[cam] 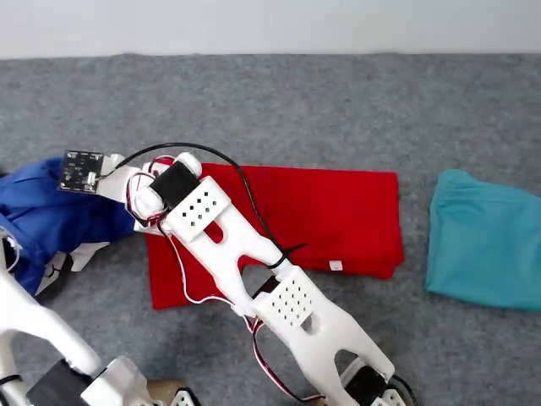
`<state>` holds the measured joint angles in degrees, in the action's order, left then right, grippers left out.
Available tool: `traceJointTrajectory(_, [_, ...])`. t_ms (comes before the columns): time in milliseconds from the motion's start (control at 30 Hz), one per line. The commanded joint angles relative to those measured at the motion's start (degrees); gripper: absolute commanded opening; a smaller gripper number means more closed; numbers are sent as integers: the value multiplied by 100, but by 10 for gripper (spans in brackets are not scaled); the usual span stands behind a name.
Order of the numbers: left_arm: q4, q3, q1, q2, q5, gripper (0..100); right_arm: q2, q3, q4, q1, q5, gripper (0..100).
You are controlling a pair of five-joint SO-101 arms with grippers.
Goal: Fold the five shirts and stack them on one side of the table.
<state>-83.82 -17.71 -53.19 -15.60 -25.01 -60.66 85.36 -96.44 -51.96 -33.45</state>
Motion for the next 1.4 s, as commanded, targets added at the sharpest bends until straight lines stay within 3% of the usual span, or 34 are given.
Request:
traceJointTrajectory(0, [132,40,26,-255,35,14,-75,255,92,312,9,111])
traceJointTrajectory(100, [132,40,26,-229,35,14,-312,255,110,426,9,167])
traceJointTrajectory(433, [132,40,35,-220,35,14,-1086,255,840,426,264,165])
traceJointTrajectory(500, [132,40,35,-220,35,14,-1112,281,866,435,264,134])
traceJointTrajectory(600, [132,40,35,-220,35,14,-971,290,725,505,255,12])
traceJointTrajectory(1000, [132,31,484,-237,53,14,154,281,-207,576,53,10])
traceJointTrajectory(1367, [132,40,475,-220,53,14,418,202,4,13,79,10])
